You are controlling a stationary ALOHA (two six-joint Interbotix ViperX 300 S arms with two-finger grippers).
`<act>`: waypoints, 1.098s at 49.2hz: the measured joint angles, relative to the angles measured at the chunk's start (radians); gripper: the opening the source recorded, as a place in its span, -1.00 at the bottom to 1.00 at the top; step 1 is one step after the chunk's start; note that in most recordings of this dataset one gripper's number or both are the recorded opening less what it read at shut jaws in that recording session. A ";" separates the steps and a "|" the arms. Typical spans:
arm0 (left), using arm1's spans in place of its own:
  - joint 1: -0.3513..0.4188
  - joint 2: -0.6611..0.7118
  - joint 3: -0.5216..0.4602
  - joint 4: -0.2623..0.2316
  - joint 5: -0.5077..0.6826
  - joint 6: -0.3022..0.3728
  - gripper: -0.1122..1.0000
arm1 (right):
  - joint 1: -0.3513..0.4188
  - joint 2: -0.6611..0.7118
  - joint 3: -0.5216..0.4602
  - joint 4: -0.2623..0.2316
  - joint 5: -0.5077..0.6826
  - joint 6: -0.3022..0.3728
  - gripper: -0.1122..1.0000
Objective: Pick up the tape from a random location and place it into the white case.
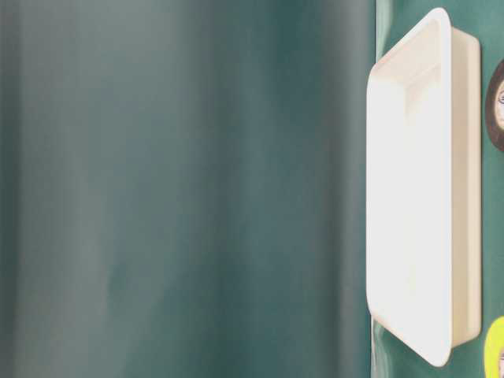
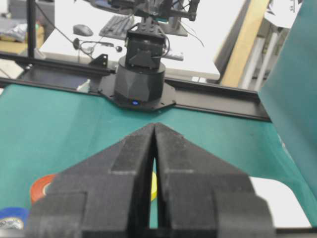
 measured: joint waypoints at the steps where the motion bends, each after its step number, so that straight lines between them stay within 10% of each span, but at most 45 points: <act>1: 0.000 -0.002 -0.002 0.000 0.003 -0.002 -0.77 | 0.000 0.000 0.000 0.000 0.000 0.000 -0.80; 25: 0.000 -0.002 -0.003 -0.003 0.057 -0.002 -0.76 | 0.000 -0.003 0.000 0.000 0.086 0.003 -0.79; 34: 0.000 -0.002 -0.003 -0.003 0.060 0.000 -0.45 | -0.002 -0.006 -0.005 -0.002 0.109 0.003 -0.76; 47: 0.000 -0.002 -0.003 -0.003 0.063 -0.002 0.85 | -0.002 -0.012 -0.031 0.000 0.144 0.006 0.49; 54: 0.000 -0.002 -0.003 -0.003 0.069 0.002 0.96 | -0.002 -0.009 -0.034 0.000 0.170 0.008 0.87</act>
